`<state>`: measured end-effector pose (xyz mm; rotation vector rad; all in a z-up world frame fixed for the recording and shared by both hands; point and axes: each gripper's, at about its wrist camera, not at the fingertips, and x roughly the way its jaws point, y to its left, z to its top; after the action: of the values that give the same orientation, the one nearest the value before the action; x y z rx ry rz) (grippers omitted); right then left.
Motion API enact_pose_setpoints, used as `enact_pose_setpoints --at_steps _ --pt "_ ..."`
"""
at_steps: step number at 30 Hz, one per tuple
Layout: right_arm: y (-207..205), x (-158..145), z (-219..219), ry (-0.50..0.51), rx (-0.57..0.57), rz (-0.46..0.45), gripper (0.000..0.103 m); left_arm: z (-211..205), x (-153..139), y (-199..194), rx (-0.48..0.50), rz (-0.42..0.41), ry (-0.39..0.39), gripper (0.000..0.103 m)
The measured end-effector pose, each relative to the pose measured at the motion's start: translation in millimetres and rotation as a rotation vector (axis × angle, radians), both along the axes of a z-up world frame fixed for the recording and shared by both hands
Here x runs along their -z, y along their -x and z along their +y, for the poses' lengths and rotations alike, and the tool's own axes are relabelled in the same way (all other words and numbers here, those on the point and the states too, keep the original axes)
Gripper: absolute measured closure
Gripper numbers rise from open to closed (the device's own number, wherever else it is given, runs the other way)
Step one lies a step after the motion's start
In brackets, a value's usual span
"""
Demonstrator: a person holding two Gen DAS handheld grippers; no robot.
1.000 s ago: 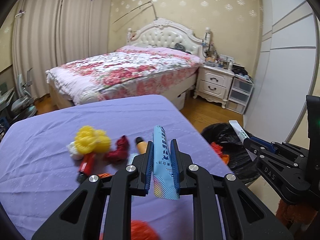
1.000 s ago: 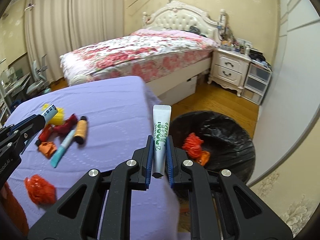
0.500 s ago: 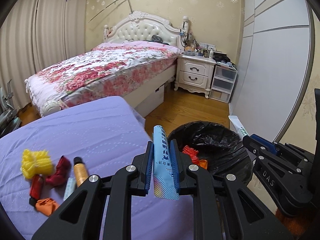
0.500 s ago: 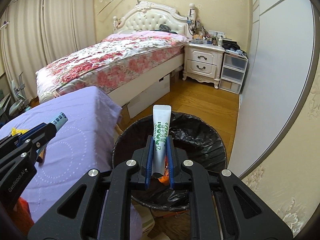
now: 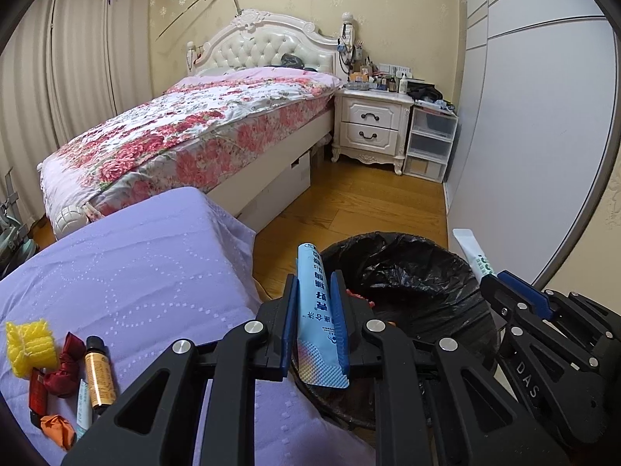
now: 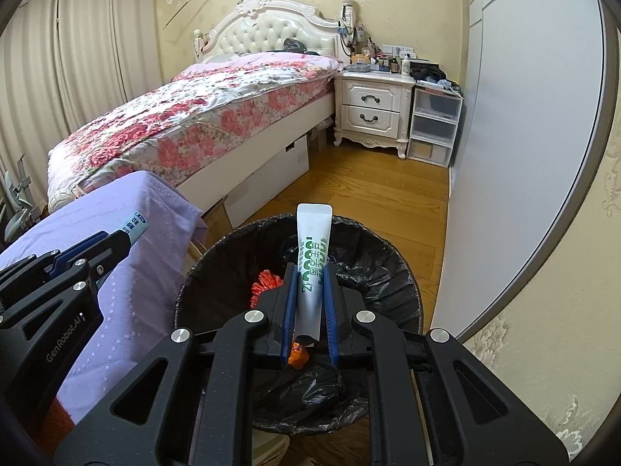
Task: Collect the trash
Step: 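Open the right gripper to drop the white-green tube while the left drops the blue-white tube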
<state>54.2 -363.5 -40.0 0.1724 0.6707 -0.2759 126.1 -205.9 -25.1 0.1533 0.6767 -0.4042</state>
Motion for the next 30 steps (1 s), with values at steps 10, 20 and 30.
enact_pose_setpoints --at_steps 10,20,30 --pt "-9.6 10.3 -9.3 -0.017 0.016 0.021 0.087 -18.0 11.1 -15.3 0.001 0.013 -0.036 0.085" --pt "-8.5 12.2 -11.5 -0.002 0.036 0.022 0.076 -13.7 14.1 -18.9 -0.053 0.033 -0.042 0.035" --pt "-0.2 3.5 5.6 0.014 0.003 0.016 0.063 10.0 -5.2 -3.5 -0.092 0.008 -0.057 0.030"
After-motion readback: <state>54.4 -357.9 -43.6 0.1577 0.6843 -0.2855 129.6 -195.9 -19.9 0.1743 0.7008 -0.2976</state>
